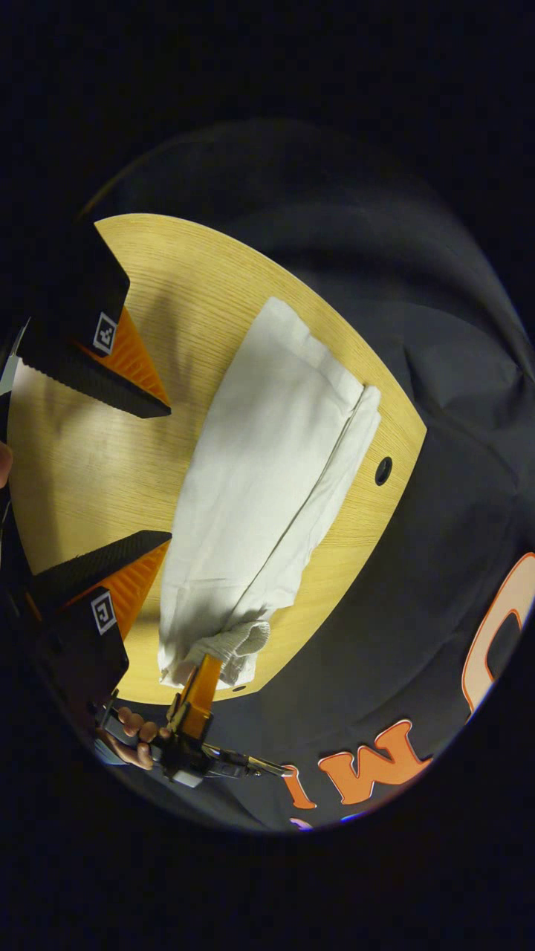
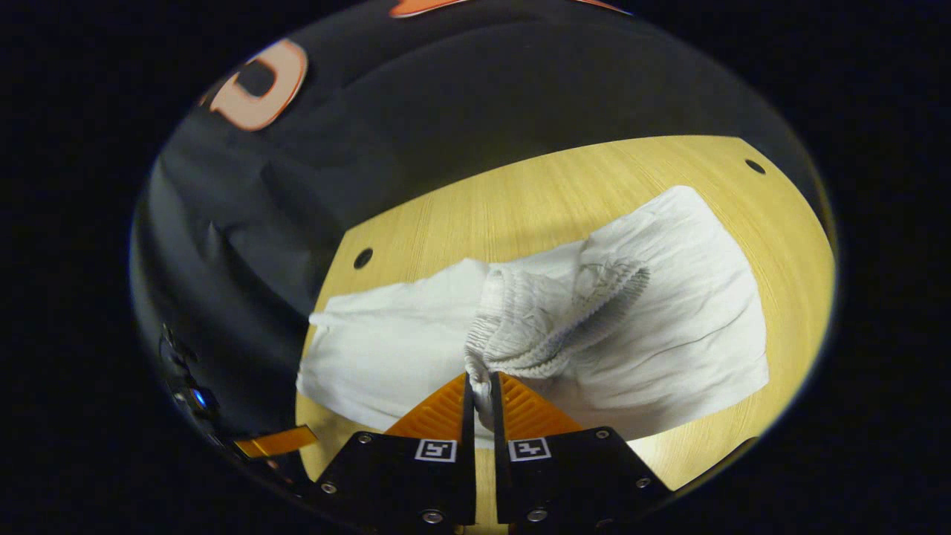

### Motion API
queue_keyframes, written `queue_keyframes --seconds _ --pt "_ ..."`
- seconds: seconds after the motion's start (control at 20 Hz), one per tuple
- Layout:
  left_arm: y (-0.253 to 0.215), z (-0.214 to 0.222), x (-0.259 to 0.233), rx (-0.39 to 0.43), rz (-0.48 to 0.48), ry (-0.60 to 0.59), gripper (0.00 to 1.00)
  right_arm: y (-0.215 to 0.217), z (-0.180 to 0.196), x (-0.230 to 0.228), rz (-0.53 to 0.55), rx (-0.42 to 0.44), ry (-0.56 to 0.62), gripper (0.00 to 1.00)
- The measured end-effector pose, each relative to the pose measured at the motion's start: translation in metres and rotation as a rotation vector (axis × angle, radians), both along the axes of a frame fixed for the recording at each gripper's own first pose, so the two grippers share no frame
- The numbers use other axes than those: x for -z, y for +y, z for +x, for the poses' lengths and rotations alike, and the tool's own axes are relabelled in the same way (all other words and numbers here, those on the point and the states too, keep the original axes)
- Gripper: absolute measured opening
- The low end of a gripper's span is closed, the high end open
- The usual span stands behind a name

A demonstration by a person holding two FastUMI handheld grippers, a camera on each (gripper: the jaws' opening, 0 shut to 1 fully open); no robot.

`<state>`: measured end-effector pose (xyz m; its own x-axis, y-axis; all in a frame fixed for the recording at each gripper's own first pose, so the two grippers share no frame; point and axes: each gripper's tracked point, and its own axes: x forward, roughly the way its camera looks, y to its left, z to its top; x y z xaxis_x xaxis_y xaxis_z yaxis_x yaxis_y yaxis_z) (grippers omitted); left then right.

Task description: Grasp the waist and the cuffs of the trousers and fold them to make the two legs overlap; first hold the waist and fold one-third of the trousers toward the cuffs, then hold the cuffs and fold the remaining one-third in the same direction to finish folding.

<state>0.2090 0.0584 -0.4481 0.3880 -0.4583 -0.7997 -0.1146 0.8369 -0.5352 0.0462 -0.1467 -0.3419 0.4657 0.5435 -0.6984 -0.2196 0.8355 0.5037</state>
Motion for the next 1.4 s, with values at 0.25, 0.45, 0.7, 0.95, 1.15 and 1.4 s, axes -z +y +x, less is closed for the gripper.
queue_keyframes --seconds 0.25,0.45,0.7,0.95,1.15,1.4 --pt "-0.005 0.012 0.014 -0.047 -0.091 0.039 1.0 0.0 -0.003 -0.014 -0.006 -0.082 -0.022 0.25" --pt "-0.001 0.022 0.017 -0.143 -0.205 0.059 0.99 0.01 -0.013 -0.038 0.088 -0.106 -0.009 0.34" --pt "0.029 0.033 0.034 -0.345 -0.318 0.092 0.96 -0.004 -0.008 -0.033 0.067 -0.075 -0.028 0.48" --pt "0.072 0.045 0.03 -0.455 -0.354 0.064 0.99 -0.028 -0.007 -0.033 0.075 0.0 -0.034 0.77" --pt "0.092 0.068 0.032 -0.534 -0.385 0.053 0.96 -0.064 -0.009 -0.037 0.073 0.076 -0.033 0.77" --pt "0.072 0.1 0.05 -0.52 -0.343 0.037 0.79 -0.11 -0.018 -0.037 0.069 0.176 -0.031 0.77"
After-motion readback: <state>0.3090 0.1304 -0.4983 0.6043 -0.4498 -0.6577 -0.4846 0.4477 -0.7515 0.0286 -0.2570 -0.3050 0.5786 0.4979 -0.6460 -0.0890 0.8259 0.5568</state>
